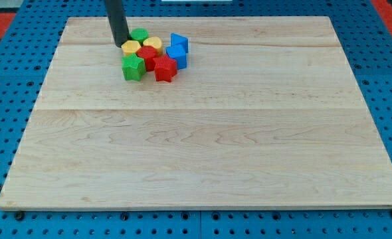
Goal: Push the green circle into the yellow hexagon
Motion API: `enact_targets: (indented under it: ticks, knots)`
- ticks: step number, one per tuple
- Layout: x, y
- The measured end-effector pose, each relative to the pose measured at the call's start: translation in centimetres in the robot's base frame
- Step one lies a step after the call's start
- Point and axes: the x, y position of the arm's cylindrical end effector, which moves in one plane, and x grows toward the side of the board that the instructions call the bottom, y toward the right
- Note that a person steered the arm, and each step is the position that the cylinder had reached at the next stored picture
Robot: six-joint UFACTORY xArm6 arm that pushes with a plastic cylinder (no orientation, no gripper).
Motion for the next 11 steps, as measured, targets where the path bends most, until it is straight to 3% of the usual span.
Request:
enact_targets:
  ticks: [2,4,5,7,9,11]
  knots:
    - [-1.6,-4.6]
    - [1.0,-0.3]
    - [1.6,-2.7]
    - [-1.7,-2.0]
    - [-2.3,-2.1]
    - [-7.1,2.8]
